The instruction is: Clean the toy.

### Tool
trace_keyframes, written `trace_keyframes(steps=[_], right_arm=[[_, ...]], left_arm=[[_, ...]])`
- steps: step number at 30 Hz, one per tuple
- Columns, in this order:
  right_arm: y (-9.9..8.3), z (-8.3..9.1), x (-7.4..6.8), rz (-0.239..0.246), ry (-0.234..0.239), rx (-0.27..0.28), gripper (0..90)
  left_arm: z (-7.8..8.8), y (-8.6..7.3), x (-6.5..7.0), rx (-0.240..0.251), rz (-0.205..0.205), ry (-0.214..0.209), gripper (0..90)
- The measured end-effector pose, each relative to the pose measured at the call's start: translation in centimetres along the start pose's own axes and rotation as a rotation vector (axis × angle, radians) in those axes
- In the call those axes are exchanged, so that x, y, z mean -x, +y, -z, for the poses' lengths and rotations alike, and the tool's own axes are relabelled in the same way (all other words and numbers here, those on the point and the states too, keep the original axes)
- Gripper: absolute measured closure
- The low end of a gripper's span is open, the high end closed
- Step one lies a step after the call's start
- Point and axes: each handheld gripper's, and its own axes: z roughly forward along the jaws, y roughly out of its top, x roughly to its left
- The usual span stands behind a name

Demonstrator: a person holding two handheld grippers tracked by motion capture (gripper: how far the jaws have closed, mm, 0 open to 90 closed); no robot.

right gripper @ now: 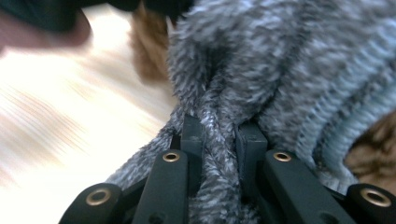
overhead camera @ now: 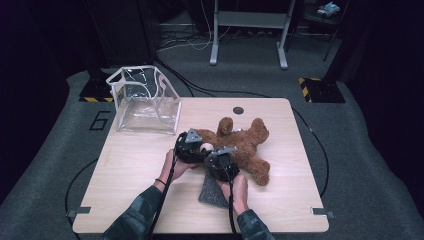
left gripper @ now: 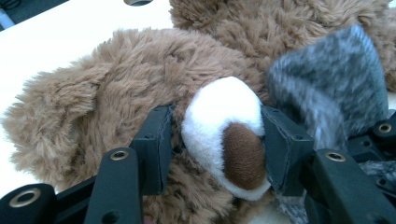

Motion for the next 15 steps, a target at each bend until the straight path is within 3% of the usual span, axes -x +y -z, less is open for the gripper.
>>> trace_keyframes(steps=[3, 7, 10, 15], right_arm=[[-0.3, 0.2, -0.2, 0.041, -0.044, -0.039, 78.0], [-1.0, 0.8, -0.3, 0.147, -0.118, -0.085, 78.3], [-1.8, 1.5, 0.2, 0.152, -0.148, -0.111, 78.4], [-3.5, 2.1, 1.9, 0.116, -0.17, -0.163, 78.2]], left_arm=[[0.0, 0.0, 0.0, 0.001, 0.006, -0.002, 48.1], [0.0, 0.0, -0.3, -0.005, 0.004, -0.004, 48.2], [-0.1, 0.0, -0.3, 0.004, 0.022, -0.013, 48.2], [-0.2, 0.4, -0.7, -0.009, 0.052, -0.02, 48.2]])
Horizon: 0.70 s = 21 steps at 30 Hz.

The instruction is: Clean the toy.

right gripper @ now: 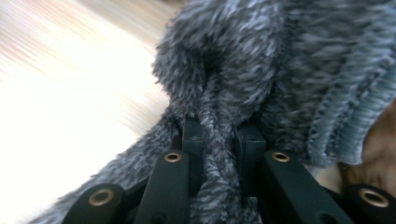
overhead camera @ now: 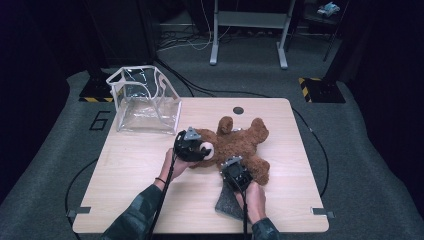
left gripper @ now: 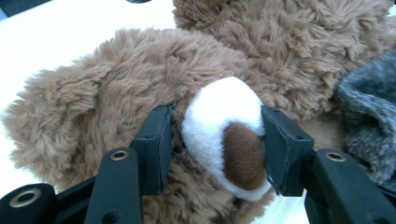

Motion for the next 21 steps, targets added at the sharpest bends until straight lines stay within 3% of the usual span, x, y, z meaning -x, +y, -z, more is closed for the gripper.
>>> trace_keyframes(steps=[4, 7, 12, 14, 15, 17, 21], right_arm=[[0.3, 0.9, 0.3, -0.009, 0.027, 0.072, 77.9], [1.7, 1.4, -0.9, 0.013, 0.047, 0.103, 77.6], [4.5, 0.0, -4.5, 0.139, 0.13, 0.16, 77.5], [5.2, -1.3, -5.3, 0.11, 0.163, 0.169, 77.5], [5.3, -2.0, -5.5, 0.06, 0.182, 0.176, 77.6], [5.4, -2.8, -5.1, 0.003, 0.206, 0.209, 77.7], [5.1, -2.6, -4.2, -0.041, 0.192, 0.21, 77.9]], left_arm=[[-0.1, 0.5, -0.2, -0.031, -0.003, -0.004, 48.2], [-0.2, 0.7, -0.2, -0.044, 0.005, -0.006, 48.2], [-0.2, 0.8, -0.2, -0.052, 0.015, -0.006, 48.2], [-0.2, 0.8, -0.3, -0.054, 0.017, -0.014, 48.2], [-0.2, 0.8, -0.3, -0.05, 0.012, -0.015, 48.2], [-0.1, 0.7, -0.4, -0.047, 0.006, -0.014, 48.2], [-0.1, 0.6, -0.4, -0.038, 0.024, -0.029, 48.2]])
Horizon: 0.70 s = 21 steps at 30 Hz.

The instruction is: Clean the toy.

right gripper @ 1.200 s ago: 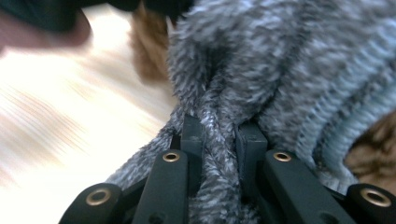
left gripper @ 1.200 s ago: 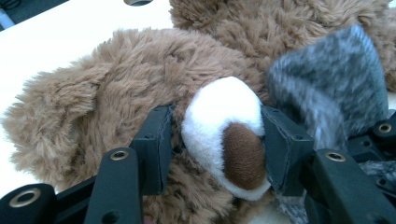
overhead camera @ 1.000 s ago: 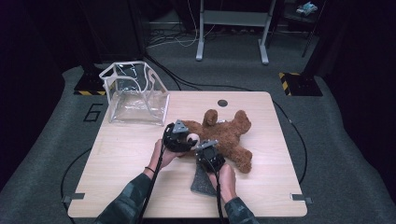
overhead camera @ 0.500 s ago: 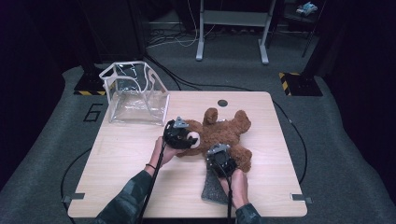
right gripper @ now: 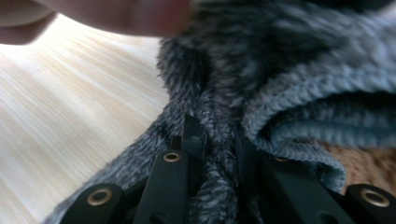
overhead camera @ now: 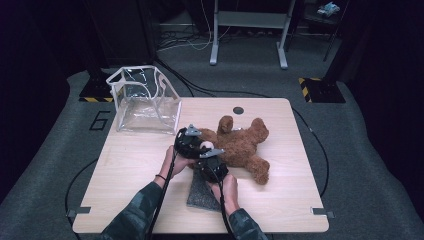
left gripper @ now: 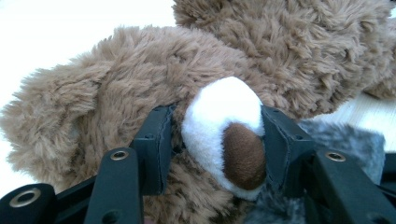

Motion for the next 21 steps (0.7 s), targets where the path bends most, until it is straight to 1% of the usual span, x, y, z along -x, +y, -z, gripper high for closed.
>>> trace_keyframes(steps=[2, 4, 5, 7, 9, 10, 11, 12, 13, 14, 15, 17, 18, 19, 20, 21], right_arm=[[-0.3, 0.4, 0.5, -0.014, -0.012, -0.011, 77.9], [-0.7, 1.0, 1.6, -0.03, -0.037, -0.01, 77.9], [-1.0, 1.4, 2.2, -0.063, -0.054, -0.011, 77.9], [-1.5, 2.1, 3.8, -0.084, -0.089, 0.0, 77.9], [-2.2, 2.8, 5.1, -0.126, -0.082, 0.003, 77.9], [-2.4, 3.0, 5.4, -0.128, -0.076, 0.01, 77.9], [-2.6, 3.2, 5.5, -0.114, -0.075, 0.012, 77.9], [-2.6, 3.4, 5.4, -0.112, -0.086, 0.01, 77.8], [-2.8, 3.8, 5.2, -0.099, -0.093, 0.013, 77.7], [-2.9, 4.0, 5.3, -0.096, -0.093, 0.02, 77.7], [-3.0, 4.3, 5.4, -0.1, -0.085, 0.024, 77.6], [-3.3, 5.3, 5.8, -0.112, -0.089, 0.05, 77.5], [-3.5, 5.7, 6.0, -0.107, -0.085, 0.056, 77.5], [-3.7, 6.4, 6.2, -0.131, -0.089, 0.066, 77.4], [-3.9, 6.7, 6.5, -0.125, -0.092, 0.076, 77.5], [-4.1, 7.3, 6.9, -0.126, -0.103, 0.083, 77.4]], left_arm=[[0.0, -0.1, 0.0, -0.001, -0.012, 0.004, 48.2], [0.0, -0.1, -0.1, 0.001, -0.01, 0.0, 48.2], [0.0, -0.1, -0.1, 0.003, -0.008, -0.001, 48.2], [0.0, -0.1, -0.1, 0.006, -0.01, 0.001, 48.2], [0.1, -0.1, -0.1, 0.003, -0.015, -0.001, 48.2], [0.1, -0.2, 0.0, 0.005, -0.015, 0.0, 48.2], [0.0, -0.2, 0.0, 0.008, -0.014, 0.001, 48.2], [0.1, -0.2, 0.0, 0.005, -0.017, 0.003, 48.2], [0.1, -0.3, 0.1, 0.008, -0.005, 0.003, 48.1], [0.1, -0.3, 0.1, 0.009, -0.007, 0.003, 48.1], [0.1, -0.3, 0.1, 0.013, -0.011, 0.006, 48.1], [0.1, -0.3, 0.1, 0.025, -0.016, 0.009, 47.7], [0.2, -0.4, 0.2, 0.034, -0.014, 0.017, 47.3], [0.2, -0.4, 0.2, 0.042, -0.015, 0.019, 46.5], [0.2, -0.4, 0.3, 0.054, -0.016, 0.026, 45.9], [0.3, -0.5, 0.4, 0.069, -0.01, 0.031, 44.8]])
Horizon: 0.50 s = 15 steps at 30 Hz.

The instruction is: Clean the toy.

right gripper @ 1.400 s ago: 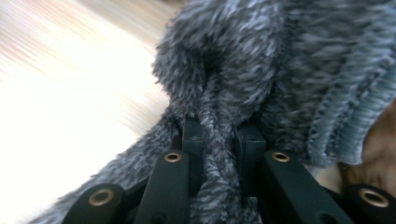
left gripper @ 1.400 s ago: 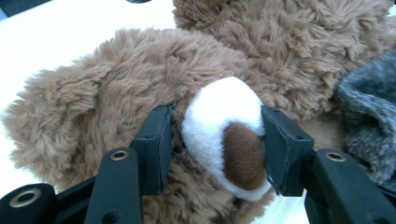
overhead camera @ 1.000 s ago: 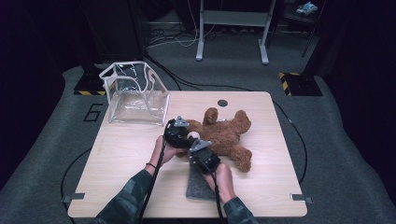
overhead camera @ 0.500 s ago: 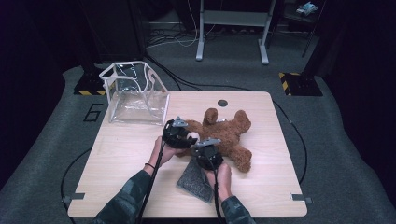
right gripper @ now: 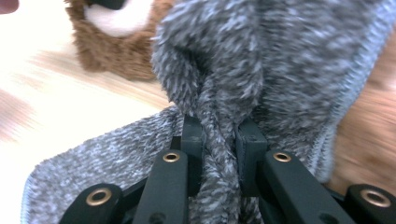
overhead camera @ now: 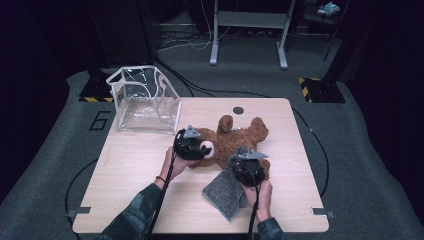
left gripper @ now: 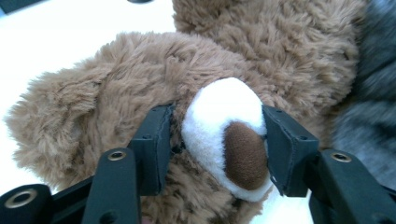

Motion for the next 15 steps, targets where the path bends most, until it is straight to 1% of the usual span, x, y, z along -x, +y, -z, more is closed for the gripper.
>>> trace_keyframes(steps=[1, 3, 5, 7, 8, 10, 11, 12, 13, 15], right_arm=[[-0.2, 0.6, 0.5, -0.01, -0.012, 0.01, 77.4], [-0.4, 1.4, 1.3, -0.02, -0.022, 0.019, 77.5], [-0.8, 2.3, 2.5, -0.029, -0.055, 0.032, 77.5], [-1.1, 3.1, 3.4, -0.048, -0.072, 0.042, 77.5], [-1.2, 3.5, 3.9, -0.06, -0.082, 0.047, 77.6], [-1.6, 4.4, 5.0, -0.074, -0.108, 0.054, 77.6], [-1.7, 4.8, 5.5, -0.076, -0.127, 0.057, 77.6], [-1.9, 5.2, 6.0, -0.085, -0.143, 0.058, 77.6], [-2.0, 5.6, 6.6, -0.092, -0.161, 0.058, 77.6], [-2.2, 6.1, 7.4, -0.099, -0.194, 0.062, 77.6]], left_arm=[[0.1, 0.1, 0.0, 0.003, -0.016, 0.01, 43.7], [0.3, 0.2, 0.2, 0.021, -0.013, 0.021, 41.8], [0.5, 0.4, 0.4, 0.027, -0.023, 0.036, 39.4], [0.7, 0.5, 0.6, 0.029, -0.027, 0.041, 37.7], [0.8, 0.5, 0.7, 0.022, -0.028, 0.038, 36.9], [1.0, 0.5, 1.0, 0.037, -0.022, 0.047, 35.4], [1.1, 0.6, 1.1, 0.032, -0.022, 0.043, 34.3], [1.1, 0.6, 1.2, 0.039, -0.018, 0.047, 33.2], [1.2, 0.6, 1.3, 0.033, -0.018, 0.047, 32.0], [1.4, 0.5, 1.5, 0.032, -0.013, 0.045, 28.8]])
